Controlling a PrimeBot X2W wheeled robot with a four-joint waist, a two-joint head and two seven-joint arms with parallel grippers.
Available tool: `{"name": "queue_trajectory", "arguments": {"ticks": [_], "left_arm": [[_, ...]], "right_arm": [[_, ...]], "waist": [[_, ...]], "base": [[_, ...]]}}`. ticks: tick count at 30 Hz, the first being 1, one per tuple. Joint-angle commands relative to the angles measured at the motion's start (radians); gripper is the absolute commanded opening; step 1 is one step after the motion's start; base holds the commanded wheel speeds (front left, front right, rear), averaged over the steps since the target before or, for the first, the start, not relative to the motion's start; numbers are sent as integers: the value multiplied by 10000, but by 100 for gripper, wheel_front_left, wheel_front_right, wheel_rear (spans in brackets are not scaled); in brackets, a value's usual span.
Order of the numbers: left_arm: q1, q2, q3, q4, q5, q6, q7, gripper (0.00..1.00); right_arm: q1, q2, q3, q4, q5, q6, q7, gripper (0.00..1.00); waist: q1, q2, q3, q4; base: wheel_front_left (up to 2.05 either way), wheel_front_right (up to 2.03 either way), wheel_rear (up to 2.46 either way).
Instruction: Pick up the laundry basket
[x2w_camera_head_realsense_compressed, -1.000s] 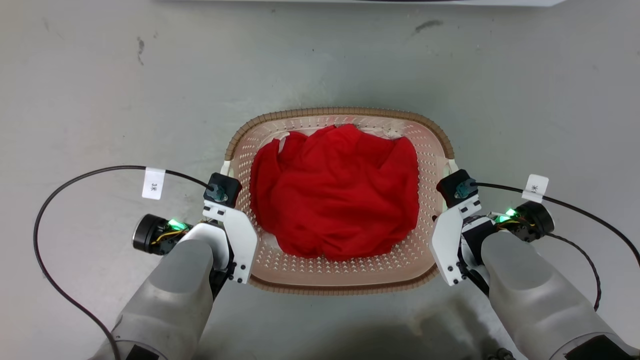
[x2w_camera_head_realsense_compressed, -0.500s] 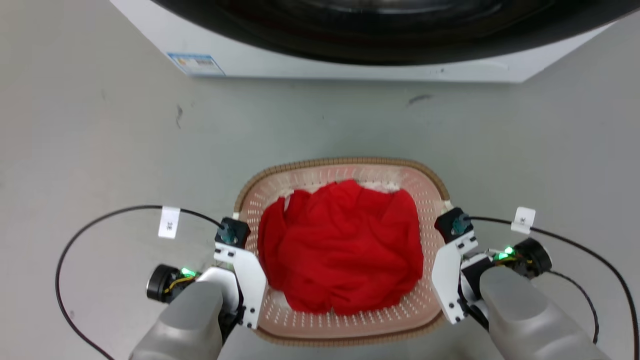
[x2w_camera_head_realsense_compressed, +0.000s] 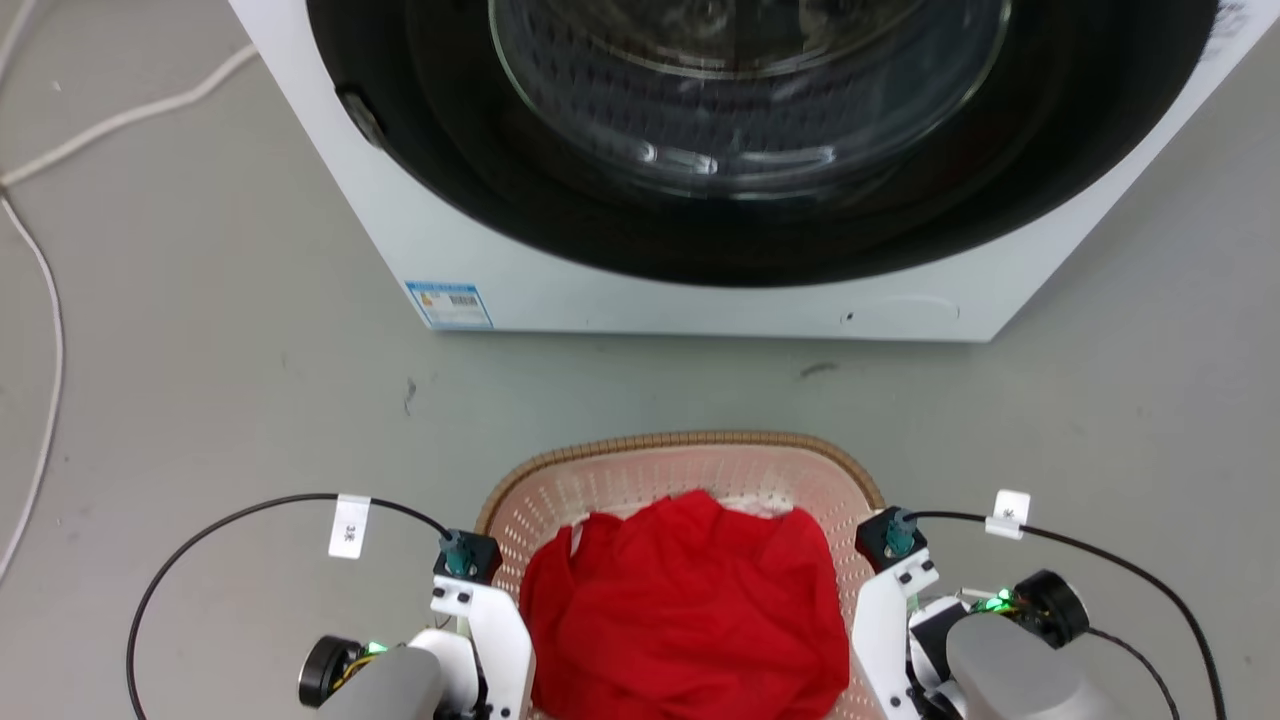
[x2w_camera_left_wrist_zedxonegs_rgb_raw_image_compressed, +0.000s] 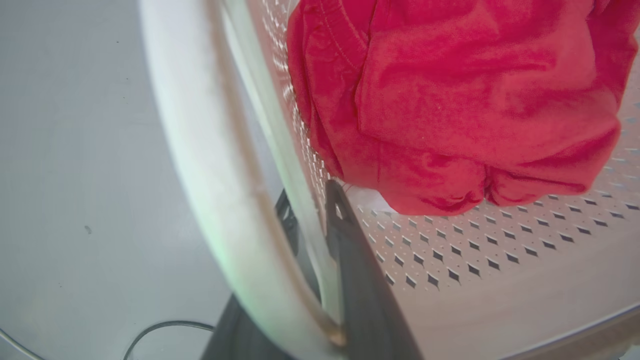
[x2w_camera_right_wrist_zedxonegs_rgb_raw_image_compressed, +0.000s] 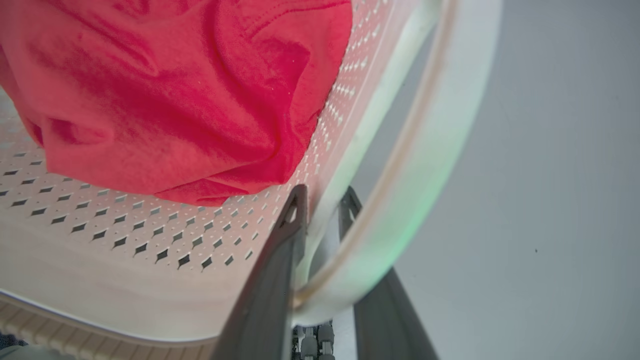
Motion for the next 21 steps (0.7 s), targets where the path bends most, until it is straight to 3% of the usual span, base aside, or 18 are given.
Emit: {"name": "queue_trajectory", "arguments": {"ticks": [1,12,21], "left_arm": [[173,-78,-128,-145,-136,-96,143,0],[869,263,-954,-566,-1188,-96,1421,0],[1128,525,-1630,-723,-1791,-92,2063,0]], "right_arm": [[144,97,159,-121,127,-3,61,0],[960,-77,1634,-730,1541,0,1422,0],[1171,-583,3061,-1406,2853,0,2262,0]], "waist": [[3,0,-591,20],[3,0,-2279,12],[3,0,-3185,-30]], "base": [[0,0,0],[0,0,0],[0,0,0]]}}
